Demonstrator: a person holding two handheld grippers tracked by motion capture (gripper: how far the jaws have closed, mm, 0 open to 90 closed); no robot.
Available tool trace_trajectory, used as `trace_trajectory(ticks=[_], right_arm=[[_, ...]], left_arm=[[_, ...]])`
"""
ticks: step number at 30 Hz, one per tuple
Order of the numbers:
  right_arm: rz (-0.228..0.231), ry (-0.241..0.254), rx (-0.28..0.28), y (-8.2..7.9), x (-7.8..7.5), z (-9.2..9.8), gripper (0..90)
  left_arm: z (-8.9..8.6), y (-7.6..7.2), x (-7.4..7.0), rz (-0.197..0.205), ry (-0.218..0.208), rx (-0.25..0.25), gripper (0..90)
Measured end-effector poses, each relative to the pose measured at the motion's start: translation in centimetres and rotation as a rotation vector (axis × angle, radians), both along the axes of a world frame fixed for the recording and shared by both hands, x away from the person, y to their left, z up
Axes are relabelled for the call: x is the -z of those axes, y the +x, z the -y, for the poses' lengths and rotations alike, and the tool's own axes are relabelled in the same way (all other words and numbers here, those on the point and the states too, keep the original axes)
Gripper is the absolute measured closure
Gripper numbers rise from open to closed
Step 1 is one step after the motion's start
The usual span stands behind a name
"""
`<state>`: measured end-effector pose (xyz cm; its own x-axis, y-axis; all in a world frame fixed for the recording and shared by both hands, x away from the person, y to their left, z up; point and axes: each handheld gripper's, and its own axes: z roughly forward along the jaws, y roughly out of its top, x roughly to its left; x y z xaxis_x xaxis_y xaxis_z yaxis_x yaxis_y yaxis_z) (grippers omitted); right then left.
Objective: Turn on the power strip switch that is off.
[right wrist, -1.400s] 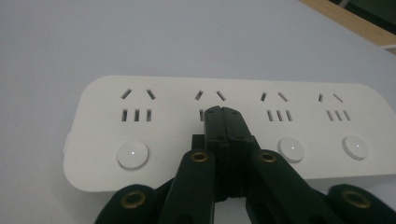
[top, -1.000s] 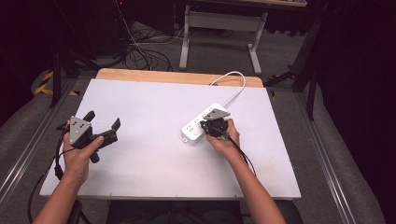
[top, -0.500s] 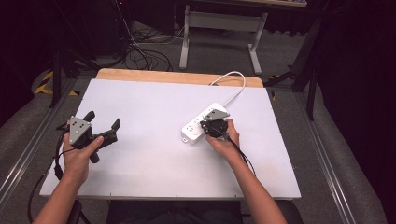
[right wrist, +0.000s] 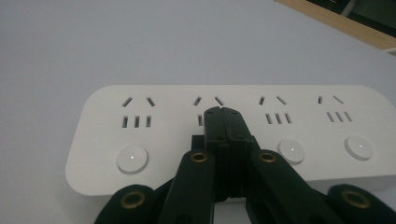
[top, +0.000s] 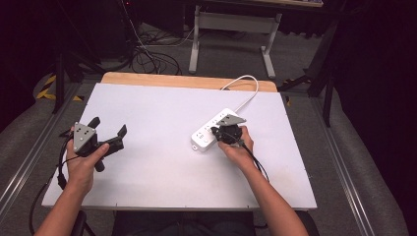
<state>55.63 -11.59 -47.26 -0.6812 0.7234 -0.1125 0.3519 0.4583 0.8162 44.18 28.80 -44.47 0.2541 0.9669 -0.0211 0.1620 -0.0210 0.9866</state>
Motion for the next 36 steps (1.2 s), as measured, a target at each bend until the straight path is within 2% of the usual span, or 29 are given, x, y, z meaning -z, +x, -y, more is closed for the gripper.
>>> trace_trajectory(ticks=[2, 5, 10, 13, 17, 27, 33, 36], right_arm=[[0.002, 0.009, 0.006, 0.0, 0.1, 0.0, 90.0], [0.013, -0.006, 0.008, -0.2, 0.1, -0.2, 90.0], [0.012, 0.009, 0.007, -0.1, 0.1, -0.2, 90.0], [0.025, -0.007, 0.004, -0.2, 0.1, -0.4, 90.0], [0.034, -0.005, -0.004, -0.1, -0.4, -0.3, 90.0], [0.139, 0.145, -0.025, -1.5, -3.1, 1.5, 90.0], [0.187, 0.187, -0.042, -2.5, -4.0, 2.1, 90.0], [0.219, 0.232, -0.052, -3.3, -4.9, 2.8, 90.0]], left_arm=[[0.0, 0.0, 0.0, 0.000, 0.000, 0.000, 7.4], [0.0, 0.0, 0.0, 0.002, 0.000, 0.001, 7.5], [-0.1, 0.0, 0.0, 0.003, -0.001, -0.001, 7.4], [0.0, 0.0, 0.0, 0.002, -0.001, 0.005, 7.4], [0.1, -0.1, -0.1, 0.010, -0.002, 0.010, 7.4], [-0.1, 0.0, -0.1, 0.007, -0.007, 0.006, 7.5], [0.0, 0.1, 0.0, 0.007, -0.002, 0.010, 7.4], [-0.1, 0.0, -0.1, 0.009, -0.005, 0.005, 7.4]])
